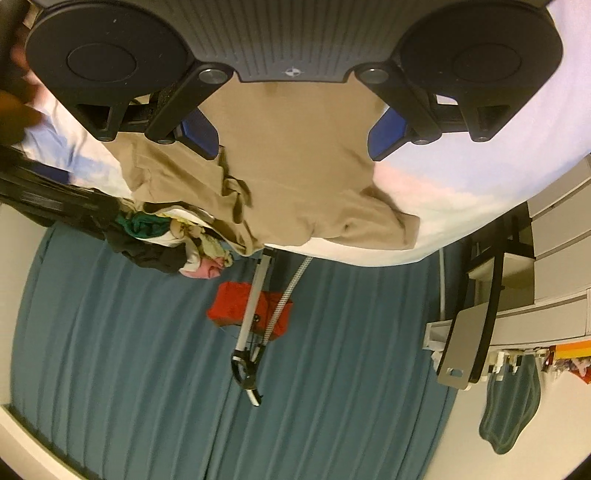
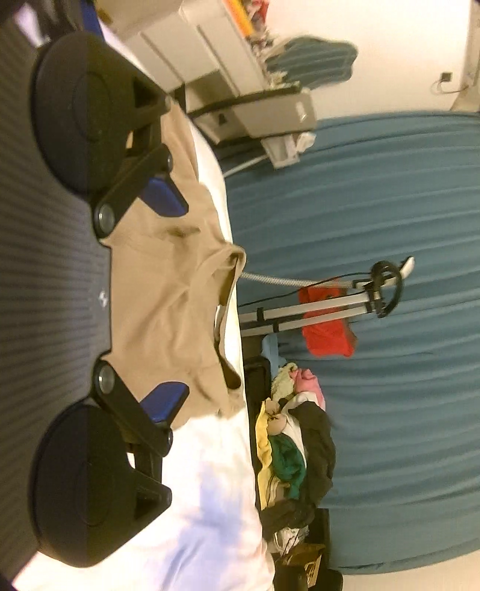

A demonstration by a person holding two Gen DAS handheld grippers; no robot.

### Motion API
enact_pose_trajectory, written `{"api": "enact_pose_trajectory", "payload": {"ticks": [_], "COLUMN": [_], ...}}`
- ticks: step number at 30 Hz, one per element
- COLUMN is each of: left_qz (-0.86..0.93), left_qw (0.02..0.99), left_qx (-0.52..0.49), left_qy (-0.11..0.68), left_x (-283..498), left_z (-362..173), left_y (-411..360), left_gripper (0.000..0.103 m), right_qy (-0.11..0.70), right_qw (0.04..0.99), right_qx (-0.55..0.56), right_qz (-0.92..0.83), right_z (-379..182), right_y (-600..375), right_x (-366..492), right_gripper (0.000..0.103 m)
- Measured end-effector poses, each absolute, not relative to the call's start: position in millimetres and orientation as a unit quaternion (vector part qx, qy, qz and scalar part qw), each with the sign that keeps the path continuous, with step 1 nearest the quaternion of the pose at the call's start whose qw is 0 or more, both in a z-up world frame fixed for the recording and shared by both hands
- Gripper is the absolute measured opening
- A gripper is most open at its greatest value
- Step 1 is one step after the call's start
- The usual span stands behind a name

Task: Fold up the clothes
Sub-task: 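Grasp the shirt side with the left gripper and fold it toward the center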

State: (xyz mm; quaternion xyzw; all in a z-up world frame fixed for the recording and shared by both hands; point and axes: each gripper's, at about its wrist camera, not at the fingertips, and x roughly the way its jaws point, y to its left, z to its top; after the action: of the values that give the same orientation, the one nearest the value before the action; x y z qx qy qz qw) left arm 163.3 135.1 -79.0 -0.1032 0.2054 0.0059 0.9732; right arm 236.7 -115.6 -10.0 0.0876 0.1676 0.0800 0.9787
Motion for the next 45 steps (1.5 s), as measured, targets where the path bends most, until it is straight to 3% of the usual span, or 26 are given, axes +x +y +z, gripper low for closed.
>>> {"api": "enact_pose_trajectory", "payload": {"ticks": [8, 19, 26, 38, 41, 43, 45], "left_qz": [-0.007, -0.058, -0.135, -0.236, -0.215, -0.206, -0.203], "left_qw": [0.977, 0.967, 0.933, 0.831, 0.815, 0.801, 0.792], "left_qx": [-0.068, -0.036, -0.071, -0.145, -0.156, -0.173, -0.184], "left_qy": [0.202, 0.247, 0.327, 0.482, 0.515, 0.535, 0.545], "left_x": [130.1, 86.2, 68.8, 67.0, 79.2, 87.8, 90.9], "left_z": [-72.7, -59.0, -62.3, -108.9, -129.2, -139.0, -143.3], "left_y": [111.7, 63.0, -3.1, -113.2, -125.1, -124.1, -119.8], "left_gripper": [0.089, 0.089, 0.088, 0.07, 0.05, 0.017, 0.004], "right_qy": [0.176, 0.167, 0.121, 0.11, 0.117, 0.119, 0.119], "right_qw": [0.972, 0.966, 0.96, 0.948, 0.947, 0.948, 0.948], "right_qx": [0.119, 0.184, 0.252, 0.295, 0.294, 0.292, 0.291], "right_qz": [0.099, 0.067, 0.0, -0.052, -0.049, -0.047, -0.049], "right_z": [15.7, 21.8, 28.9, 10.7, 7.5, 7.2, 7.1], "right_y": [-148.5, -208.6, -276.0, -323.4, -324.7, -324.8, -326.1], "right_x": [101.2, 57.8, 43.3, 41.0, 46.8, 47.1, 46.3], "right_gripper": [0.097, 0.097, 0.097, 0.097, 0.097, 0.097, 0.097]}}
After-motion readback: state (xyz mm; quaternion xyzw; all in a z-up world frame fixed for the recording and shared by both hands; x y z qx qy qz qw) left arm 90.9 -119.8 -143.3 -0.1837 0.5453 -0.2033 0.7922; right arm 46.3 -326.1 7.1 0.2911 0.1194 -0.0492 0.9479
